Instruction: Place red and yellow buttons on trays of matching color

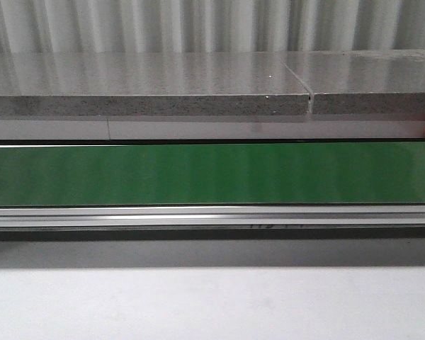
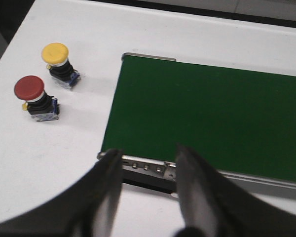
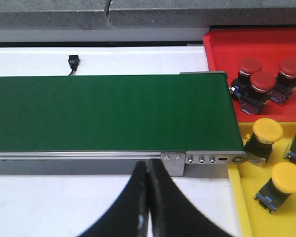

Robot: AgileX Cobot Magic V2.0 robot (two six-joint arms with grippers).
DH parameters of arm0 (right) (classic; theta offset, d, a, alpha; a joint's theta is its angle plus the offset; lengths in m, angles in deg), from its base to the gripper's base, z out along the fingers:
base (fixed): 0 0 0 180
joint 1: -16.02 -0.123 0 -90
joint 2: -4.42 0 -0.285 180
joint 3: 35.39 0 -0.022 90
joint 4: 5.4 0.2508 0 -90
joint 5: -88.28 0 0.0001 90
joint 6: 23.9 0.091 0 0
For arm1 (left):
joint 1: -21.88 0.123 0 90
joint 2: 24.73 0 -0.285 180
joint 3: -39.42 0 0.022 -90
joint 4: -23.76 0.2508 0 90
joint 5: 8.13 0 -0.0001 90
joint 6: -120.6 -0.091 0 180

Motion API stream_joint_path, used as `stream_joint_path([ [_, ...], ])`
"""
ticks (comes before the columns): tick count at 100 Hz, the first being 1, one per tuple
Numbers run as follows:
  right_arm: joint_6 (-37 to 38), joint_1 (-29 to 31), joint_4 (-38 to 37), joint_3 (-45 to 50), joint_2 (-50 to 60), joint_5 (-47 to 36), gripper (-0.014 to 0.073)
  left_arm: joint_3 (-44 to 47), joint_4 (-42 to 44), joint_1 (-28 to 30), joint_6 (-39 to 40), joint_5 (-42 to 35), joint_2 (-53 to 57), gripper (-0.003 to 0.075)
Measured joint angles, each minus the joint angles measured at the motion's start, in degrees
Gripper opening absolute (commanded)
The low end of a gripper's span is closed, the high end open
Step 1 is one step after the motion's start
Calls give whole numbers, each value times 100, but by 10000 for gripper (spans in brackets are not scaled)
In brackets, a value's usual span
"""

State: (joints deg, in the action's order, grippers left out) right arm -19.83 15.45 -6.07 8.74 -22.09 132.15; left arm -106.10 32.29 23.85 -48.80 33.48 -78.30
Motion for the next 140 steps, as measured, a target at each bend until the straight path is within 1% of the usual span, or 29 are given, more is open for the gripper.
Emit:
stream_joint_path([
  [3,0,0,0,0,0,0,-60,-75,2,76,13,-9,-117,552],
  [7,0,0,0,0,0,0,-60,-151,2,191,12,-9,-301,572],
  [38,0,0,0,0,0,0,-60,-1011,-161,1081,12,510,-1692,563],
  [58,0,0,0,0,0,0,-60,-1404,-322,1721,12,668,-2720,563],
  [77,0,0,0,0,0,0,-60,-1784,-584,2177,-57,777,-3725,563],
  [92,0,0,0,0,0,0,-60,-2303,-642,2322,-77,914,-4479,563],
  [124,-2,0,0,0,0,0,-60,-3651,-539,2324,-89,1471,-5890,563],
  [140,-2,0,0,0,0,0,-60,-4157,-535,2324,-98,1531,-6403,562],
])
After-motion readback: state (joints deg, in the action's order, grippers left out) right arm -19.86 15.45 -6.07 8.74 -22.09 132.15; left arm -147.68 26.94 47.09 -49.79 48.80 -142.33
